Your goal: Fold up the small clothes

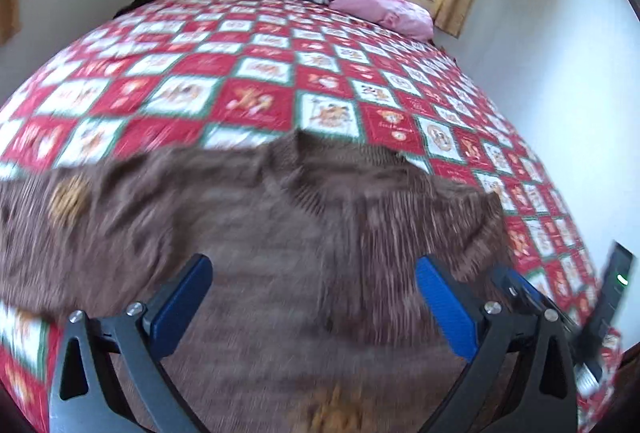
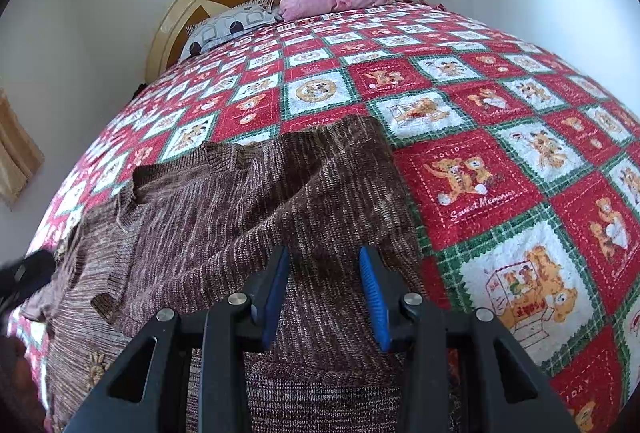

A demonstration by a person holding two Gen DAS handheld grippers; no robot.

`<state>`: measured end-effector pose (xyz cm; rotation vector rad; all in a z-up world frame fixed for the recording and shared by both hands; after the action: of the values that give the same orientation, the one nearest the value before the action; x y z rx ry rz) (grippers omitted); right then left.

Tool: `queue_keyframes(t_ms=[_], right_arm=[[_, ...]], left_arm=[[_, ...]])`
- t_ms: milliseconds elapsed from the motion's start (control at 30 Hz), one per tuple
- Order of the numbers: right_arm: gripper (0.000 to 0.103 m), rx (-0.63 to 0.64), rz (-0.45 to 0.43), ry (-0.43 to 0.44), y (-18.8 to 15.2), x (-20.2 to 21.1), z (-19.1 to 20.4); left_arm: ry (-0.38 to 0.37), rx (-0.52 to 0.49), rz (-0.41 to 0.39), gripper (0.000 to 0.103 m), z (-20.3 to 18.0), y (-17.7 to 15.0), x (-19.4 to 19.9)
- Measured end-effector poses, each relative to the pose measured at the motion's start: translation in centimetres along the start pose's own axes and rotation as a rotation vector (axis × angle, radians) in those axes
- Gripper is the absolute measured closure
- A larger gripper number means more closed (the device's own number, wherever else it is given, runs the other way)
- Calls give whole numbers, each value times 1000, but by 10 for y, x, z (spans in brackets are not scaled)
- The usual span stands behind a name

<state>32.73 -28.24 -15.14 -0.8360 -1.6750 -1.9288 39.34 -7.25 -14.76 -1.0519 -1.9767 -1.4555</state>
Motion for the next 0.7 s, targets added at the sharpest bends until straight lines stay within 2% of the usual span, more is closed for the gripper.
queue_keyframes(t_ms=[67,100,133,167,300,333,367,400,433,567,700], right_arm=[[65,-7,-1,10,0,0,0],[65,-10,-2,13,0,0,0],[64,-11,-3,16,0,-1,-1],[64,-12,-3,18,0,-1,-1],[61,-15,-4,35,1,-2,0],[61,-18,-6,40,1,-2,-1],[61,-23,-8,44,1,-2,-1],[61,-27,-9,47,2,-2,-2],[61,-30,-9,50,2,-2,-2],[61,-27,-9,47,2,-2,-1],[61,-40,-17,59,2,-1,-2]], left_arm=[[15,-54,35,20,-10,0,-25],[-3,-61,87,34,-16,-4,-40],[-28,-56,123,43,-19,-7,-48],[-66,-50,161,45,-25,-11,-58],[-59,-53,87,45,-35,-8,-63],[-65,-43,76,48,-35,-7,-61],[-64,-31,61,55,-34,-6,-59],[-56,-29,54,78,-32,-5,-60],[-74,-28,71,88,-32,-7,-62],[-101,-3,66,92,-32,-5,-60],[-40,61,-16,93,-15,4,-50]])
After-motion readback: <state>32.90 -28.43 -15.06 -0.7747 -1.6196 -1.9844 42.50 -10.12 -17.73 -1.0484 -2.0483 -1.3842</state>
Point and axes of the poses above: each gripper's, at about its wrist camera, not at the fingertips, and x roughly against the way its jaws point, z to its left, y to its top, the point moved 9 cm from there along -x, roughly the way its jaws point, and after that the axes turned 10 degrees about x, right-handed, at the moved point
